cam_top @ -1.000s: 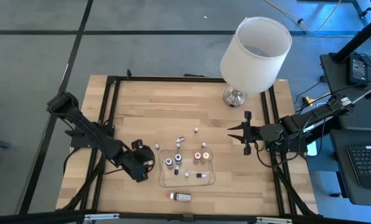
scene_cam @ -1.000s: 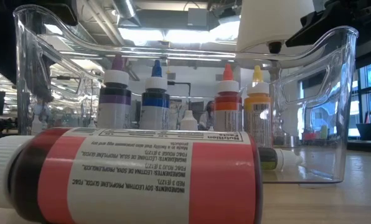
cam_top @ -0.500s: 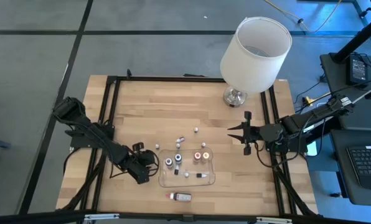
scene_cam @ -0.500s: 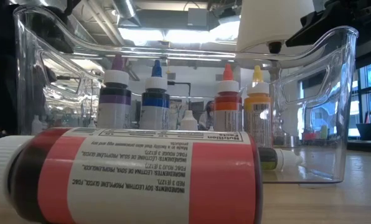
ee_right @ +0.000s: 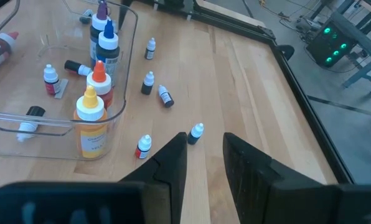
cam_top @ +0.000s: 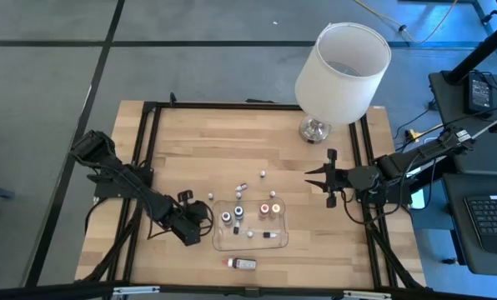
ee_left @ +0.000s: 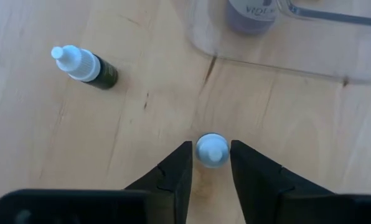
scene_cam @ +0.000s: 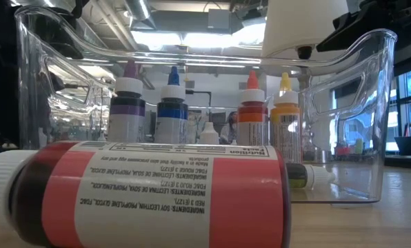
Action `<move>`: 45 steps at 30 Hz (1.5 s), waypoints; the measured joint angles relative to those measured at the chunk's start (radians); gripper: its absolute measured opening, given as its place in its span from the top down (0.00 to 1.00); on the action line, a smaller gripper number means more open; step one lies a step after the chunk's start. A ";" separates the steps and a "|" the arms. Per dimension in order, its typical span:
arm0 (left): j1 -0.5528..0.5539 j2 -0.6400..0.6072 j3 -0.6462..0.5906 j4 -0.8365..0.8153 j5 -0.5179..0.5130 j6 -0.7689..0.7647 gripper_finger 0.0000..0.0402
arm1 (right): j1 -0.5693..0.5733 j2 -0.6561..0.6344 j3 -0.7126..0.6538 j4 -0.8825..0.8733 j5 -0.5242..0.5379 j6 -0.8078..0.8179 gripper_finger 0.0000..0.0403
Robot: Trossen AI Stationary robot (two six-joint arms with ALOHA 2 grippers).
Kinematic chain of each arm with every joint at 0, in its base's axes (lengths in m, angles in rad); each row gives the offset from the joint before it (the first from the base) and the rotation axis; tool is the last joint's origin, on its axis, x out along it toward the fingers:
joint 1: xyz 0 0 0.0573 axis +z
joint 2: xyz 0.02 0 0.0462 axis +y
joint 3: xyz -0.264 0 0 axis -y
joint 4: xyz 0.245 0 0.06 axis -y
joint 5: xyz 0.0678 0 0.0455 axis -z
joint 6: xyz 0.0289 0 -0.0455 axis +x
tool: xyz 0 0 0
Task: Pick & Place food coloring
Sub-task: Put the small white food coloring bottle into the container
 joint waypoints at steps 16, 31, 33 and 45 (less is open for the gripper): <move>0.000 -0.009 0.002 0.000 0.016 0.004 0.86 | 0.000 0.000 0.000 0.000 0.000 0.000 0.74; 0.000 -0.147 0.144 -0.154 -0.042 0.009 0.87 | 0.000 0.000 0.000 0.000 0.000 0.000 0.74; 0.000 -0.164 0.164 -0.159 -0.076 0.025 0.87 | 0.000 0.000 0.000 0.000 0.000 0.000 0.74; 0.007 -0.173 0.235 0.060 -0.202 0.340 0.87 | 0.000 0.000 0.000 0.000 0.000 0.000 0.74</move>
